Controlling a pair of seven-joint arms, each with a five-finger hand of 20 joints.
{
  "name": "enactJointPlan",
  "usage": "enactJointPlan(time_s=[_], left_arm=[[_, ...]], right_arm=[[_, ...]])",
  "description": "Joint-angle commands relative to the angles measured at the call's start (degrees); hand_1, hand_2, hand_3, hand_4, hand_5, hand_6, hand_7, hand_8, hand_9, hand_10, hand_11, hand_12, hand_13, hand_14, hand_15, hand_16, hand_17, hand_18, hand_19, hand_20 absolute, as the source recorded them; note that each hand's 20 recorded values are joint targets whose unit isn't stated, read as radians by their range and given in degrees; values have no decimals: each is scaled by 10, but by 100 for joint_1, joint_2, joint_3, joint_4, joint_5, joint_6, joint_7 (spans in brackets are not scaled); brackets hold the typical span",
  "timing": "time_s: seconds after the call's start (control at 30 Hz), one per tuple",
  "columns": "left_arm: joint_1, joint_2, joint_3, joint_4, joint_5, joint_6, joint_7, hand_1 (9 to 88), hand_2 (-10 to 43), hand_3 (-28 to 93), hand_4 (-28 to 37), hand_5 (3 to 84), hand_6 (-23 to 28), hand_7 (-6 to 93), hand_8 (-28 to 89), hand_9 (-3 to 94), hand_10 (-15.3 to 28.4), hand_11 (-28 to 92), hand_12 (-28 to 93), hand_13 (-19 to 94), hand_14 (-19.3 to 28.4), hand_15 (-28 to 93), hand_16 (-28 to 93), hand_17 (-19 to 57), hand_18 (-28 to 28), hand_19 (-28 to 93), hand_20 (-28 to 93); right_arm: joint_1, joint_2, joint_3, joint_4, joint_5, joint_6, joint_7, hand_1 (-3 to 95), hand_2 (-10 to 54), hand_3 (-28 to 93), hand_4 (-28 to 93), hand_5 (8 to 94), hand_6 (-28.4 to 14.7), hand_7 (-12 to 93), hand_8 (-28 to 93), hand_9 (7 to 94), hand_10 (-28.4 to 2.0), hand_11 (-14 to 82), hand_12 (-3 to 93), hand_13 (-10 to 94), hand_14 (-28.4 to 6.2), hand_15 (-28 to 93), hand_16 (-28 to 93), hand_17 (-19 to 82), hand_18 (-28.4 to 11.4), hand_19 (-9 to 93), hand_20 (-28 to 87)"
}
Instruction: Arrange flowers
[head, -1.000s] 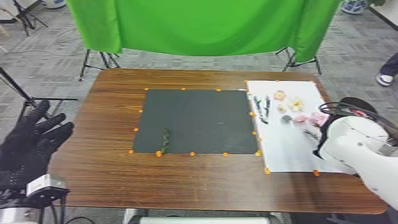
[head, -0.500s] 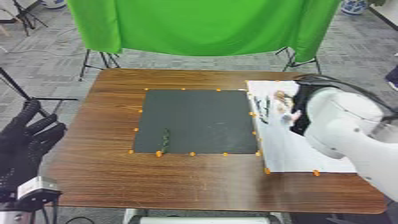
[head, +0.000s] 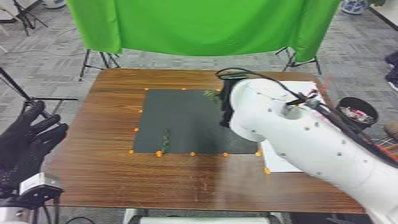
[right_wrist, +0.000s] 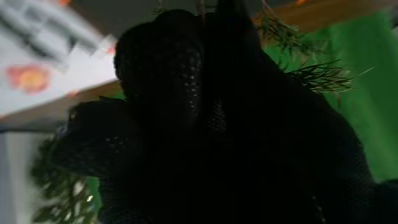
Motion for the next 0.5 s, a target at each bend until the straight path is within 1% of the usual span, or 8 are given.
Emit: enactJointPlan(time_s=[0.03,0.1,0.17,0.2,0.23,0.37,0.47,0.5], left_arm=[[-607,-410,66,6,502,-284,-708,284,72,625,-219,329,71,85,-75,301,188,253,113,199,269,535,-113,-81,271,508,25],[-751,-387,139,46,539,-322,-769,285,72,624,-219,329,71,85,-76,301,188,253,113,199,269,535,-113,-82,271,508,24],[-910,-454,209,78,615,-368,-891,285,72,624,-219,329,71,85,-76,301,188,253,114,199,269,535,-113,-81,270,508,24],[-979,-461,259,99,628,-387,-893,286,72,624,-219,329,71,85,-76,301,188,253,114,199,269,535,-113,-81,270,508,24],[-1028,-391,306,124,583,-393,-864,285,72,625,-219,329,71,85,-76,301,188,253,114,199,269,535,-113,-81,270,508,24],[-1349,-495,460,202,759,-532,-1106,285,72,625,-218,329,71,85,-75,301,188,254,114,199,269,536,-113,-81,270,508,24],[-1378,-477,480,219,774,-541,-1120,284,72,627,-217,329,72,84,-76,301,188,254,113,199,269,536,-113,-81,270,508,24],[-1408,-533,481,219,807,-566,-1198,286,72,626,-217,330,72,84,-76,301,189,254,113,199,269,536,-113,-81,270,508,24]], right_arm=[[-326,-778,-282,348,109,-119,210,645,-89,698,-283,868,-76,124,155,937,-123,282,181,937,-49,509,139,754,-57,932,-29],[-306,-818,-414,430,187,-74,264,644,-89,699,-282,868,-76,124,155,937,-123,282,180,937,-49,509,138,754,-57,932,-30],[-469,-953,-329,515,71,-120,274,644,-88,699,-282,867,-76,124,154,937,-121,282,179,937,-49,510,138,754,-57,932,-30],[-464,-989,-365,563,61,-108,269,643,-88,699,-282,868,-76,124,153,937,-121,282,179,937,-49,510,138,754,-57,932,-30],[-442,-1009,-414,606,70,-79,273,643,-88,698,-282,867,-76,124,153,937,-121,281,179,937,-49,510,137,754,-57,932,-30],[-386,-1084,-539,765,158,4,338,642,-88,699,-281,867,-75,123,150,937,-120,281,178,937,-49,509,136,755,-56,932,-31],[-312,-1104,-663,802,133,120,322,641,-87,698,-279,865,-74,124,148,937,-119,281,177,937,-49,508,134,755,-56,932,-33],[-325,-1127,-662,819,129,138,324,640,-86,698,-278,865,-74,124,148,937,-119,281,176,937,-49,508,134,756,-56,932,-34]])
